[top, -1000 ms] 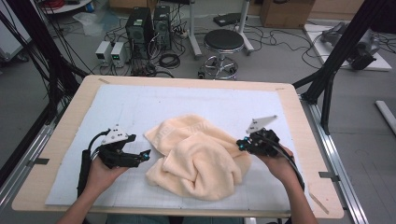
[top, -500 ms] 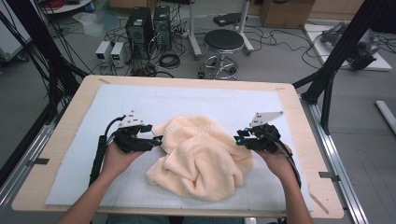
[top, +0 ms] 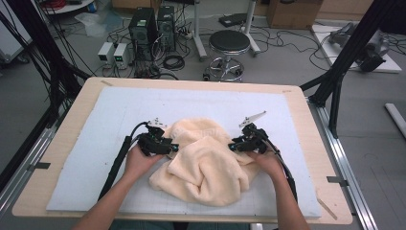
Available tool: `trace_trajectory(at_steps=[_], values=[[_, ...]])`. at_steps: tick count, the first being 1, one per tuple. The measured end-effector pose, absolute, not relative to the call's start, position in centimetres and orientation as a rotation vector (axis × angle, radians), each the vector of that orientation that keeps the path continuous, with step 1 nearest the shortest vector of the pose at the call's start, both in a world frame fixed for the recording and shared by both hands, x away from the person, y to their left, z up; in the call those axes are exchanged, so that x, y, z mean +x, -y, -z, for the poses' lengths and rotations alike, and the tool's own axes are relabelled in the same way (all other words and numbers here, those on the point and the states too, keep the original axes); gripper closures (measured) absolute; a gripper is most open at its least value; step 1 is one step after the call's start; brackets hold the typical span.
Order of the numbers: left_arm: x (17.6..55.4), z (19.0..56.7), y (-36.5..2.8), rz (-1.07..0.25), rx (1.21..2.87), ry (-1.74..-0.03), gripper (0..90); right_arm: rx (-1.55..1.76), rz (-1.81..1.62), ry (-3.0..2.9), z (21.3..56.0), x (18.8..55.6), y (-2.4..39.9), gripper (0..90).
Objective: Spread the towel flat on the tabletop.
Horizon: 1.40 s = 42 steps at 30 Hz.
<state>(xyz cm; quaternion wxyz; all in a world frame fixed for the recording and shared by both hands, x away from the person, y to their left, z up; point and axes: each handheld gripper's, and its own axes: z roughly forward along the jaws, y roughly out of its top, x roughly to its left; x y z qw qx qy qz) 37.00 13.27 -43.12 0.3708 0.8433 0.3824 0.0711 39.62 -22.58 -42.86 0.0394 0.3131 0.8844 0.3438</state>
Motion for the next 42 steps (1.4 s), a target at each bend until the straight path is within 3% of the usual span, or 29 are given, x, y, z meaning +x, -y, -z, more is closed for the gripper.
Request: trace_trajectory(at_steps=[1,6,18,24,32,35,38,42], values=[[36.9,43.2,-13.1,-0.203,2.158,-0.989,69.5,0.911,-1.014,-2.718,42.6,39.4,22.4,82.2],[36.8,42.6,-13.6,-0.233,2.18,-0.972,84.3,0.88,-1.024,-2.651,41.0,38.6,22.9,84.6],[38.1,38.0,-17.0,-0.334,2.069,-0.998,85.4,0.841,-1.113,-2.459,34.8,37.3,24.3,84.7],[38.2,35.5,-19.6,-0.35,2.05,-0.974,85.3,0.764,-1.082,-2.552,35.0,35.7,22.3,84.6],[35.2,39.3,-21.0,-0.285,2.178,-0.913,84.6,0.632,-1.036,-2.694,38.7,30.8,19.8,84.0],[34.1,41.2,-20.6,-0.236,2.224,-0.877,84.1,0.621,-1.031,-2.717,39.2,30.5,19.8,81.6],[33.5,42.1,-20.3,-0.211,2.234,-0.859,82.7,0.655,-1.119,-2.697,38.3,31.0,20.6,69.7],[33.6,42.2,-20.4,-0.211,2.236,-0.854,82.6,0.67,-1.177,-2.626,37.0,31.8,21.5,68.0]])
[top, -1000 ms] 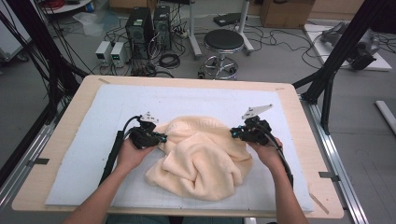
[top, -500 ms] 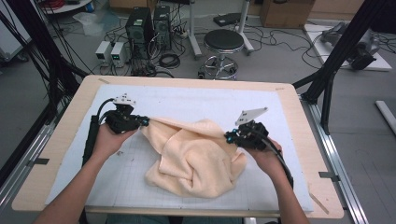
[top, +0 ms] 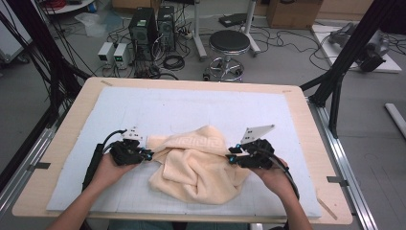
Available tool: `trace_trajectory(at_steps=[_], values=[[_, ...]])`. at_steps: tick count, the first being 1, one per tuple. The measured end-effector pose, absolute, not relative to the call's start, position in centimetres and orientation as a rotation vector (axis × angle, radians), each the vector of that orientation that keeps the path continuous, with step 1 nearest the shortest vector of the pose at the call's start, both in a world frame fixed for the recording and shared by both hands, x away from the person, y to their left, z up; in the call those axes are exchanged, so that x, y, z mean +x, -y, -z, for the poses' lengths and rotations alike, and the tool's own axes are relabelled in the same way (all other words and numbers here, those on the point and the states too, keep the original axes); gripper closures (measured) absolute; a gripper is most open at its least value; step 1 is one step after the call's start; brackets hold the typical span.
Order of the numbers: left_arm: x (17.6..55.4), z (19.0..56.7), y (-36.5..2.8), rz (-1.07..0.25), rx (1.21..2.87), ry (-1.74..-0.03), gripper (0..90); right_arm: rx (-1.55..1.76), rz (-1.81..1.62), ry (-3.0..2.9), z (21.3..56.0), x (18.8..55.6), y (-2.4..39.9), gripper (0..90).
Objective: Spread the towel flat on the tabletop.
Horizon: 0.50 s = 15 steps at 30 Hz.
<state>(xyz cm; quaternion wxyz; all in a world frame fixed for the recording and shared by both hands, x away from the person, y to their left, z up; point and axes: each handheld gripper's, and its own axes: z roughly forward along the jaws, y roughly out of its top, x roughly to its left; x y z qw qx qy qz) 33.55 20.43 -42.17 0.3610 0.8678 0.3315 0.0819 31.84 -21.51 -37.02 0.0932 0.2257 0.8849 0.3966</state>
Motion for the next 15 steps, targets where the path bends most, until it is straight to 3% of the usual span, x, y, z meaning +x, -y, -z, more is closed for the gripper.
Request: trace_trajectory(at_steps=[3,7,11,15], values=[[33.7,42.2,-20.6,-0.213,2.229,-0.863,82.8,0.733,-1.276,-2.533,35.8,33.6,22.8,69.7],[33.8,42.1,-20.8,-0.262,2.235,-0.875,84.3,0.837,-1.258,-2.552,36.8,35.3,23.0,70.7],[34.2,41.7,-21.8,-0.325,2.222,-0.92,85.2,0.846,-1.19,-2.682,39.3,36.2,20.1,60.9],[34.2,41.5,-23.0,-0.35,2.213,-0.961,85.3,0.815,-1.172,-2.718,40.1,36.2,17.6,56.6]])
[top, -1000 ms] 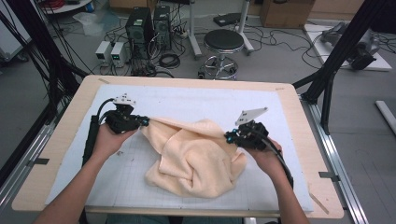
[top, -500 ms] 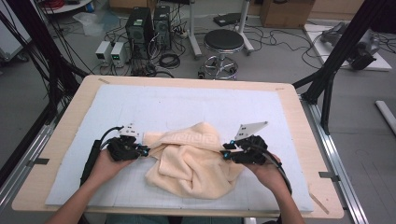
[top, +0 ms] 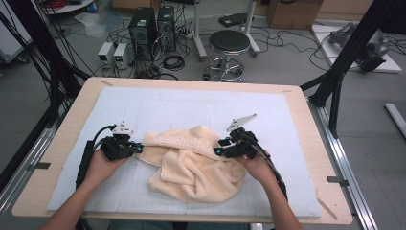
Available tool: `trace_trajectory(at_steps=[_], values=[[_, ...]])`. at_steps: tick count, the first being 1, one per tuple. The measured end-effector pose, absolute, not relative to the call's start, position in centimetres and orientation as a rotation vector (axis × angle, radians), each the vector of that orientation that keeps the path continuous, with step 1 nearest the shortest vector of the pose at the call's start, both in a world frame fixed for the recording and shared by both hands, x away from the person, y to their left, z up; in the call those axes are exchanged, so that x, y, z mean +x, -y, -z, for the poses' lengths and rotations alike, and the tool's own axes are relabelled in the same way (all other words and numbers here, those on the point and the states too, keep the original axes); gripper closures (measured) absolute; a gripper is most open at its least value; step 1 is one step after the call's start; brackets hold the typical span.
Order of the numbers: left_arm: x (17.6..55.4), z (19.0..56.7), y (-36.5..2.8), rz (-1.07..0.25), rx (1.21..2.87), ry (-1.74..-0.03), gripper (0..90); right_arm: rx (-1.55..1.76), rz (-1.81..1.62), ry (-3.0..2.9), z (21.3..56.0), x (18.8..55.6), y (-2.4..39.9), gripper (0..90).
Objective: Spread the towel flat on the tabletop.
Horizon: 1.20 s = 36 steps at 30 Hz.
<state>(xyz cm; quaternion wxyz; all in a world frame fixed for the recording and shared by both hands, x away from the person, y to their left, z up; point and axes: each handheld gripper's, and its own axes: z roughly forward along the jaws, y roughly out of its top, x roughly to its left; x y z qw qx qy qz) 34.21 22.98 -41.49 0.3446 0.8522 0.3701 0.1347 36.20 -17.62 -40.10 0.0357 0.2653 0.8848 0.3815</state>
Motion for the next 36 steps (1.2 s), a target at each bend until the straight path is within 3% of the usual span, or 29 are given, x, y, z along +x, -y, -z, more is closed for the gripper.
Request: trace_trajectory(at_steps=[3,4,5,6,13,14,18,20,21,26,31,34,36], values=[[33.9,41.3,-23.5,-0.313,2.206,-0.94,84.4,0.814,-1.121,-2.734,40.6,36.2,16.8,56.8],[33.8,41.2,-23.6,-0.313,2.188,-0.937,78.4,0.823,-1.109,-2.762,41.1,36.2,16.3,59.9],[33.8,40.9,-23.8,-0.306,2.175,-0.925,78.4,0.823,-1.109,-2.762,41.1,36.2,16.3,59.9],[33.8,40.6,-24.0,-0.31,2.149,-0.93,69.3,0.816,-1.108,-2.778,41.3,36.1,16.2,64.5],[35.8,40.0,-24.6,-0.292,2.048,-0.974,57.2,0.772,-1.105,-2.811,41.5,35.7,15.5,78.6],[36.1,40.3,-24.5,-0.286,2.061,-0.983,54.1,0.757,-1.12,-2.824,41.6,35.7,15.3,85.3],[37.1,42.0,-23.6,-0.188,2.135,-0.995,53.1,0.717,-1.11,-2.826,41.6,35.4,15.2,88.3],[37.2,42.5,-23.1,-0.177,2.173,-0.991,64.9,0.692,-1.095,-2.819,41.2,35.4,15.4,88.3],[37.2,42.7,-22.8,-0.185,2.195,-0.984,64.9,0.692,-1.095,-2.819,41.2,35.4,15.4,88.3],[36.7,42.7,-22.1,-0.284,2.243,-0.977,76.7,0.746,-1.109,-2.69,39.7,35.7,17.3,75.7],[36.7,42.8,-22.1,-0.286,2.24,-0.975,75.9,0.837,-1.126,-2.637,39.8,36.4,18.6,64.6],[36.7,42.9,-21.9,-0.286,2.228,-0.976,69.1,0.905,-1.116,-2.692,40.9,37.1,18.2,53.3],[36.7,42.9,-21.8,-0.3,2.232,-0.979,68.8,0.888,-1.076,-2.734,41.8,37.4,17.3,52.1]])
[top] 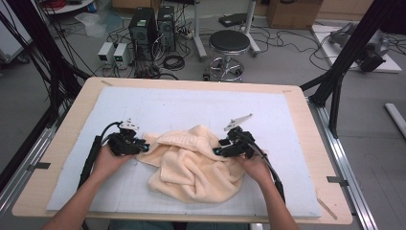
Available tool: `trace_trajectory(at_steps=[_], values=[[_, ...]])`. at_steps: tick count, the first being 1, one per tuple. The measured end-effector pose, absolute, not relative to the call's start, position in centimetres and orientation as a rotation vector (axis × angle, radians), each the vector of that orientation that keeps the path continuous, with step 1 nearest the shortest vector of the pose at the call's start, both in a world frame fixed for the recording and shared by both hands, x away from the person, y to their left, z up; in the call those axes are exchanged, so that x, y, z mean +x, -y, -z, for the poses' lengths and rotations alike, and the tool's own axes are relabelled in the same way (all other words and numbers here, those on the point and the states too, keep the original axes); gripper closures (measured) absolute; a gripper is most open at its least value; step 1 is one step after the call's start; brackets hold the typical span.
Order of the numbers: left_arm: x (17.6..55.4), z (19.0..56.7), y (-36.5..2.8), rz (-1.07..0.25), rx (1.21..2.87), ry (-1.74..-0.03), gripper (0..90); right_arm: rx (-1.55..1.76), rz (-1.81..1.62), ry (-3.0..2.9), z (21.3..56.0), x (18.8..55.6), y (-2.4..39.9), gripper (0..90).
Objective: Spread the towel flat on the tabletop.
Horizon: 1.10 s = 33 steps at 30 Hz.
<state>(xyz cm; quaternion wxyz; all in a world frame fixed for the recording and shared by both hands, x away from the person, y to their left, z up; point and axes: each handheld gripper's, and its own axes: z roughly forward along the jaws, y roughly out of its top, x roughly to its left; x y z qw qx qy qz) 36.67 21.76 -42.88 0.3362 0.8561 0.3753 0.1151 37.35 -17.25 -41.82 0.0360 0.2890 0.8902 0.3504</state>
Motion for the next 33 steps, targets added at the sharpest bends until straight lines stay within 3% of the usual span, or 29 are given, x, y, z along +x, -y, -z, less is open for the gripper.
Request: trace_trajectory(at_steps=[1,2,3,6,8,12,22,27,33], values=[[36.7,42.9,-21.8,-0.3,2.232,-0.981,68.9,0.89,-1.065,-2.741,42.2,37.4,16.8,52.6],[36.7,42.9,-21.8,-0.298,2.232,-0.985,69.9,0.873,-1.071,-2.727,42.5,37.5,16.3,62.2],[36.7,42.9,-21.8,-0.303,2.233,-0.989,69.9,0.873,-1.071,-2.727,42.5,37.5,16.3,62.2],[36.6,42.9,-21.7,-0.327,2.225,-1.005,75.1,0.829,-1.096,-2.745,42.6,37.4,15.9,78.6],[36.4,43.0,-21.8,-0.339,2.203,-1.02,79.8,0.791,-1.085,-2.748,42.5,37.2,15.8,84.3],[36.2,42.9,-21.8,-0.36,2.209,-1.019,87.4,0.78,-1.089,-2.73,41.7,36.9,16.3,85.8],[35.8,41.1,-22.8,-0.402,2.111,-1.018,89.8,0.76,-1.186,-2.558,37.7,35.9,19.6,86.1],[36.0,41.1,-23.1,-0.33,2.1,-1.006,89.5,0.759,-1.188,-2.538,36.7,36.0,20.6,86.1],[36.6,42.5,-21.8,-0.334,2.164,-0.994,67.8,0.775,-1.108,-2.59,37.9,36.4,20.3,86.0]])
